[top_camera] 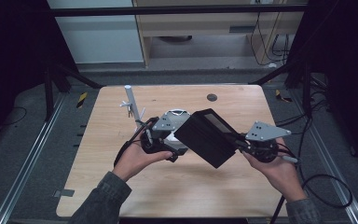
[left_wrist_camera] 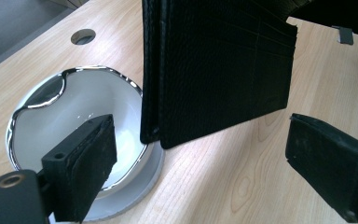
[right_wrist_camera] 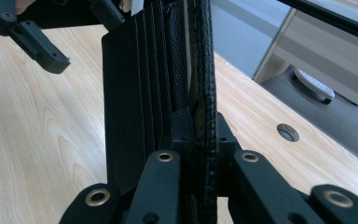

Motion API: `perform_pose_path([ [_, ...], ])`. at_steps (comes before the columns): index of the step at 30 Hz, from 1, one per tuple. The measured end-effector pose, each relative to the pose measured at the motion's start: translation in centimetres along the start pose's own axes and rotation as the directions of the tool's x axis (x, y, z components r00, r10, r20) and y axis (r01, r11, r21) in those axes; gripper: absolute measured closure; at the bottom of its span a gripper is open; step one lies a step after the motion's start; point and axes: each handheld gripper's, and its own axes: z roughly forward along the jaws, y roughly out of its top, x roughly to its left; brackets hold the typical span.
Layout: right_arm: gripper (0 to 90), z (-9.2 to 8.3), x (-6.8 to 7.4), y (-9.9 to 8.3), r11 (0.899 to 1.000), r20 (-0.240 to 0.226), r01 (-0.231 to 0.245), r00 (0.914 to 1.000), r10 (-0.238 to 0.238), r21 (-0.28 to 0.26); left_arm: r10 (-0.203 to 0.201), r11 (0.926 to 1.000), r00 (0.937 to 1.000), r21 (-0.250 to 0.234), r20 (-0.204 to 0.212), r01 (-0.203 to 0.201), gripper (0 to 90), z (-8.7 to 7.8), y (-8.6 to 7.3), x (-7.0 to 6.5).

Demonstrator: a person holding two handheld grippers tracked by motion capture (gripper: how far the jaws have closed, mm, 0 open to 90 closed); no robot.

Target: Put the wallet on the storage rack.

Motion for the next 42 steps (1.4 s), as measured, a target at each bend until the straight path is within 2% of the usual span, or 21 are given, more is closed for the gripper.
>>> perform_pose_path([
  [9, 84.8, 0.0, 0.2, 0.0, 1.0, -0.009, 0.004, 0.9999, -0.004, -0.007, 0.022, 0.9997, 0.9997, 0.013, 0.012, -0.023, 8.6, 0.5, 0.9, -0.1],
  [16, 84.9, -0.1, 0.2, 0.1, 1.0, -0.018, 0.004, 0.9998, -0.004, -0.019, 0.003, 1.0, 0.9992, -0.008, 0.039, -0.003, 8.8, 1.2, 1.5, 0.2],
  [25, 84.8, -0.2, 0.3, 0.0, 1.0, -0.029, 0.009, 0.9995, -0.009, -0.026, -0.009, 0.9999, 0.9974, 0.014, 0.071, 0.008, 12.8, 3.0, 2.1, 0.9],
  [28, 84.9, -0.1, 0.3, 0.0, 1.0, -0.032, 0.007, 0.9995, -0.008, -0.026, -0.02, 0.9997, 0.9959, 0.015, 0.088, 0.019, 20.3, 3.4, 2.1, 1.0],
  [30, 84.8, 0.0, 0.4, -0.2, 1.0, -0.034, 0.007, 0.9994, -0.008, -0.023, -0.02, 0.9996, 0.9933, 0.023, 0.114, 0.017, 27.4, 3.7, 2.0, 1.2],
  [33, 84.8, 0.3, 0.3, -0.5, 1.0, -0.036, 0.005, 0.9993, -0.006, -0.014, -0.004, 0.9997, 0.9943, 0.023, 0.106, 0.002, 46.2, 3.5, 2.1, 1.2],
  [34, 84.8, 0.4, 0.3, -0.7, 1.0, -0.038, 0.006, 0.9993, -0.007, -0.009, 0.002, 0.9998, 0.9951, 0.021, 0.099, -0.004, 49.9, 3.3, 2.1, 1.2],
  [35, 84.7, 0.5, 0.4, -0.9, 1.0, -0.04, 0.009, 0.9992, -0.009, -0.002, 0.007, 0.9995, 0.994, 0.029, 0.109, -0.01, 54.7, 3.2, 2.1, 1.1],
  [38, 84.6, 0.7, 0.3, -1.3, 1.0, -0.043, 0.006, 0.9991, -0.006, 0.001, 0.017, 0.9986, 0.9939, 0.048, 0.109, -0.023, 62.9, 2.9, 2.2, 0.8],
  [39, 84.5, 0.8, 0.3, -1.8, 1.0, -0.043, 0.003, 0.9991, -0.003, 0.002, 0.013, 0.9984, 0.9935, 0.053, 0.113, -0.019, 67.6, 2.7, 2.3, 0.7],
  [40, 84.4, 0.9, 0.3, -2.0, 1.0, -0.042, 0.002, 0.9991, -0.002, 0.002, -0.01, 0.9988, 0.9914, 0.049, 0.13, 0.004, 72.0, 2.4, 2.4, 0.7],
  [42, 84.2, 1.0, 0.4, -2.4, 1.0, -0.036, 0.001, 0.9993, -0.001, 0.006, -0.032, 0.9991, 0.9878, 0.032, 0.152, 0.028, 78.8, 2.0, 2.7, 0.7],
])
